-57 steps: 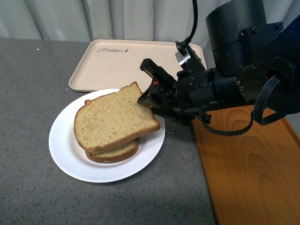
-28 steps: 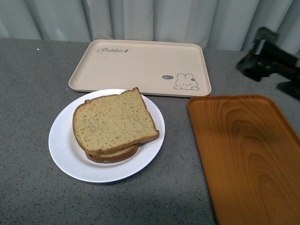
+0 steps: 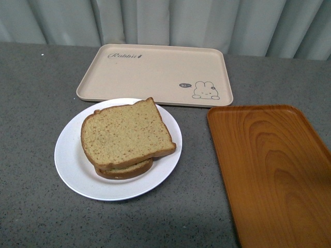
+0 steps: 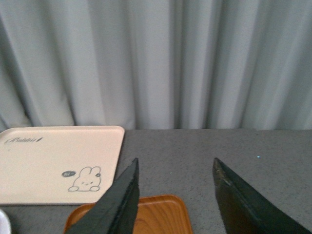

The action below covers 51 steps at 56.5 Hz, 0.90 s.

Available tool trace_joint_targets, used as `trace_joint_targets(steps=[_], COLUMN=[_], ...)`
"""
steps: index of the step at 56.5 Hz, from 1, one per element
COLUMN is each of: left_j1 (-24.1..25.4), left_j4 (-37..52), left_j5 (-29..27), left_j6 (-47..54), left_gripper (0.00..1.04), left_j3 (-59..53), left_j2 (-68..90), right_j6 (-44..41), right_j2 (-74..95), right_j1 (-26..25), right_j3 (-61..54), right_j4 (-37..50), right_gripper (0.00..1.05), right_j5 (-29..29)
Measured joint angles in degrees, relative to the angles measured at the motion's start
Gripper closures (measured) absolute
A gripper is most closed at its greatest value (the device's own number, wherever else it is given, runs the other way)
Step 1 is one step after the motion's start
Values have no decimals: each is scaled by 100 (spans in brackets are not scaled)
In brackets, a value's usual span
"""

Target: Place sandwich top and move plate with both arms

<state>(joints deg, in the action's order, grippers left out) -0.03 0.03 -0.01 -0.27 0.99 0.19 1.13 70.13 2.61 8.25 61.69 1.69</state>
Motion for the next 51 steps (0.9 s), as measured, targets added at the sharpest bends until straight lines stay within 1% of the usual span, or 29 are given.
trace_joint_targets(steps=[1, 3, 4, 8, 10, 41, 51], left_j1=[0, 0, 0, 0, 0, 0, 0], left_j4=[0, 0, 0, 0, 0, 0, 0], left_j5=[0, 0, 0, 2, 0, 0, 0], left_j6=[0, 0, 0, 0, 0, 0, 0], left_gripper=[6, 6, 6, 6, 6, 6, 6], left_j3=[0, 0, 0, 0, 0, 0, 0], left_j2=[-2, 0, 0, 0, 0, 0, 0], right_j6=[-33, -46, -52, -74, -94, -92, -92], right_j2=[-122, -275, -396, -874, -1123, -3399, -4218], right_j1=[-96, -175, -221, -247, -247, -247, -247], right_j3=[-70, -160, -221, -387, -444, -791, -791], right_j4=[-81, -203, -291, -595, -754, -2638, -3399], right_gripper=[68, 75, 81, 98, 104, 104, 104], right_j5=[-105, -127, -120, -140, -144, -162, -162])
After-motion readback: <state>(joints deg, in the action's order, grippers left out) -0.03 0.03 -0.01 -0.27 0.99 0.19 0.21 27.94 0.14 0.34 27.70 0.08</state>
